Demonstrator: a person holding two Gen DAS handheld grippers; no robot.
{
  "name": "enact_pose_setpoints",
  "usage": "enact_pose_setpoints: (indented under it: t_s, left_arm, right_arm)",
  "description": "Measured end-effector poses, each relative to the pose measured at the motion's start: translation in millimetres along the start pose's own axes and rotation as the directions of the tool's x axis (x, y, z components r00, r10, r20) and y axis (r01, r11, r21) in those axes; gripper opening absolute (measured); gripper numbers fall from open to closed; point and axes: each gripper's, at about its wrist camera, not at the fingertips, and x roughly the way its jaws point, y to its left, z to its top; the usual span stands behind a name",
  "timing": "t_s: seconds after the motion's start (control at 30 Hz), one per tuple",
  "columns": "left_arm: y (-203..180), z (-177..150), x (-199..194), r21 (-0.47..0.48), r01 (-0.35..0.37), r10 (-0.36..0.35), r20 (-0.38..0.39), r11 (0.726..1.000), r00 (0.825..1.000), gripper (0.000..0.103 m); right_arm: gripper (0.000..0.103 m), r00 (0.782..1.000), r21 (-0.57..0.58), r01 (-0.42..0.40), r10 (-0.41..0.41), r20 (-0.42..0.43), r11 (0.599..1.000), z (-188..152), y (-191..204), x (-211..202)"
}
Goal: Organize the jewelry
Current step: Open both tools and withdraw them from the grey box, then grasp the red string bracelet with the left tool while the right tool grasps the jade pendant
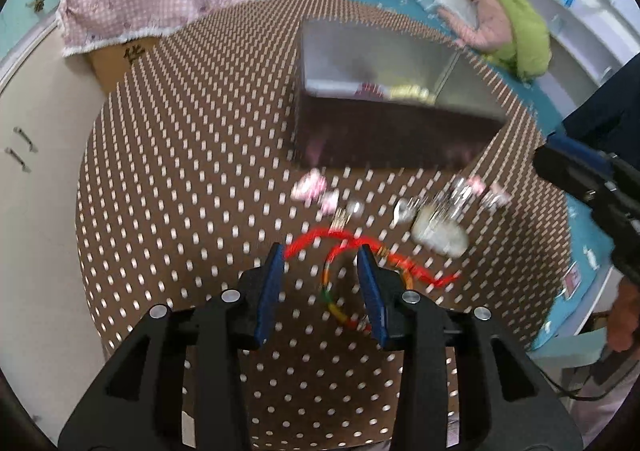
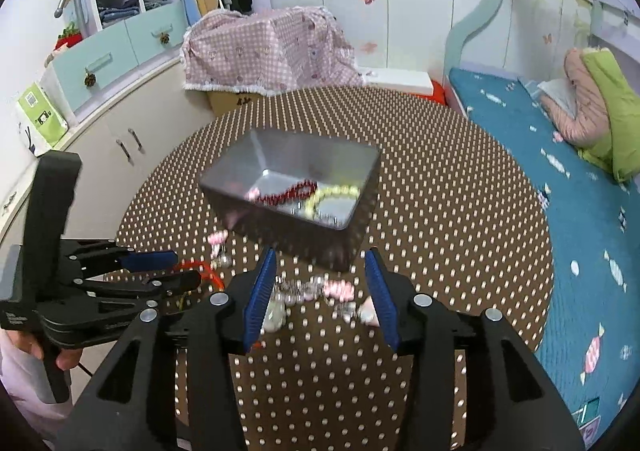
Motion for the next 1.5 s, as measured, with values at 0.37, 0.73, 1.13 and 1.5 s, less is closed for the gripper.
enact_pose_setpoints:
  t_s: [0.37,0.73,1.13,1.5]
  left_arm:
    - [-20,-16,8,0.094,-0.102,0.1,0.021,0.99,0.995,0.003]
    - [9,-11,-8,-0.017,0.036,-0.035,0.041,0.999,0.999,0.002]
    - [14,5,-30,-0.034,0.066,-0.062,0.093,0.997,0.994,0.002]
    - [17,20,-45,-0.03,0.078,-0.073,0.133,0.997,0.988,0.003]
  right_arm:
    - [0.044,0.994,0.016,-0.026,0.027,-0.107,1.0,-28,5,23]
    - [0.044,0.989,-0.076,-0.04,0.029,-0.145,0.996,-30,30,44]
    - [0.024,0.988,-0.126,-0.025,0.005,-0.156,0.992,-33,40,55]
    - [0.024,0.994,-0.051,-0.052,0.047,-0.098,0.997,-20,26,28]
